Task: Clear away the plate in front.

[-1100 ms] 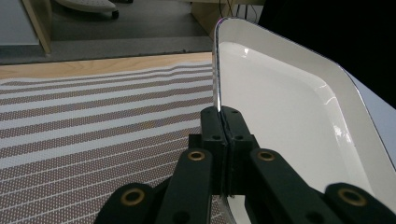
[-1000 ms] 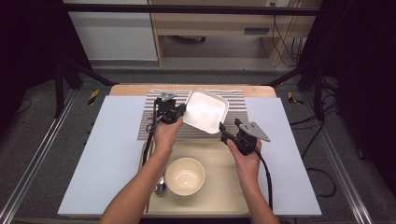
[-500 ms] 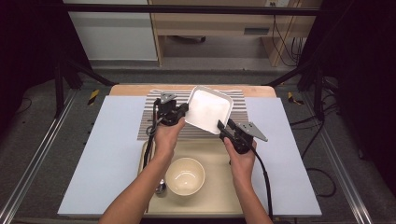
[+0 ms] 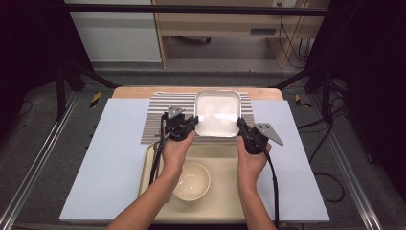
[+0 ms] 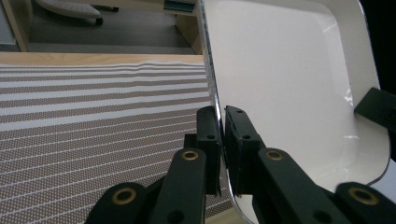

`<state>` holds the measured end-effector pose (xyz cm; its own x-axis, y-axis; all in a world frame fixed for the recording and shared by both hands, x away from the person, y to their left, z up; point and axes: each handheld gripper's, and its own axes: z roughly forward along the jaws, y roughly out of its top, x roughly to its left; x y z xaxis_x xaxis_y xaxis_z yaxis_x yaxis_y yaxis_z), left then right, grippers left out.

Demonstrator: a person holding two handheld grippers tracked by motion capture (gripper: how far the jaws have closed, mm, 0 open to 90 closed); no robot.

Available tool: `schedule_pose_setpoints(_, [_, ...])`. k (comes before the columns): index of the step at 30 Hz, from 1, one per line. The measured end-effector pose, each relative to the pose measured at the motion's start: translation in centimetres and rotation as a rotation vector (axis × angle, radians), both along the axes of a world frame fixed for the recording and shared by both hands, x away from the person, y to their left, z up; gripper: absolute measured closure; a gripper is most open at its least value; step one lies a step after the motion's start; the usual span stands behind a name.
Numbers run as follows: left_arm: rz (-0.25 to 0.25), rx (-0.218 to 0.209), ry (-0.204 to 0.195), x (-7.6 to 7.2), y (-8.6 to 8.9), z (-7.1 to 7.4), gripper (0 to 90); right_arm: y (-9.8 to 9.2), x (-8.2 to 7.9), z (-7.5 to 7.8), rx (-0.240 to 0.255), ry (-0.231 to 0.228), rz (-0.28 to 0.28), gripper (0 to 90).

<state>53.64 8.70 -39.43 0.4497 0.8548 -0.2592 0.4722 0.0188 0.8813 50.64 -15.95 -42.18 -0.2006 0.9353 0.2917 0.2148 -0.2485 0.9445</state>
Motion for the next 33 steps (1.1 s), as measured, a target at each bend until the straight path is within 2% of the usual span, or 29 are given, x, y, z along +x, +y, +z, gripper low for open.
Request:
schedule_pose_setpoints(3, [-0.027, 0.009, -0.024, -0.3, 0.1, 0.0, 81.3, -0.3, 0.1, 0.7, -0.010, 0.017, 0.012, 89.2])
schedule_pose_setpoints(5, [-0.038, 0.012, -0.054, -0.8, 0.3, 0.2, 68.7, -0.9, 0.1, 1.3, 0.010, 0.041, 0.011, 89.2])
schedule_pose_setpoints(7, [-0.059, 0.024, -0.077, -1.4, 0.8, 0.4, 57.4, -1.6, -0.1, 1.6, 0.006, 0.065, 0.010, 89.2])
schedule_pose_setpoints(8, [-0.058, 0.038, -0.086, -1.6, 1.0, 0.5, 53.9, -2.2, -0.5, 1.8, -0.023, 0.087, -0.003, 89.2])
schedule_pose_setpoints(10, [-0.048, 0.036, -0.115, -2.2, 1.8, 0.8, 53.2, -3.0, -1.2, 1.8, -0.040, 0.110, -0.019, 89.2])
schedule_pose_setpoints(12, [-0.044, 0.032, -0.124, -2.5, 2.9, 1.0, 50.9, -3.8, -1.9, 1.5, -0.012, 0.142, -0.038, 89.2])
schedule_pose_setpoints(14, [-0.026, 0.040, -0.138, -3.0, 4.0, 1.0, 47.6, -4.2, -2.7, 1.0, -0.022, 0.175, -0.051, 89.2])
schedule_pose_setpoints(17, [-0.003, 0.082, -0.147, -3.7, 5.9, 0.9, 42.0, -4.4, -4.3, 0.0, -0.060, 0.237, -0.061, 89.2])
schedule_pose_setpoints(21, [0.054, 0.129, -0.173, -4.5, 8.7, 0.7, 38.5, -4.1, -6.1, -1.2, -0.077, 0.303, -0.064, 89.1])
schedule_pose_setpoints(25, [0.113, 0.129, -0.180, -5.2, 11.3, 0.2, 37.0, -3.9, -6.9, -2.6, -0.067, 0.367, -0.051, 89.1])
schedule_pose_setpoints(29, [0.140, 0.116, -0.170, -5.7, 12.7, -0.5, 37.0, -3.6, -7.7, -3.6, -0.077, 0.417, -0.032, 89.0])
schedule_pose_setpoints(33, [0.150, 0.108, -0.153, -5.9, 13.4, -1.4, 37.0, -3.5, -8.6, -4.5, -0.076, 0.461, -0.025, 88.9])
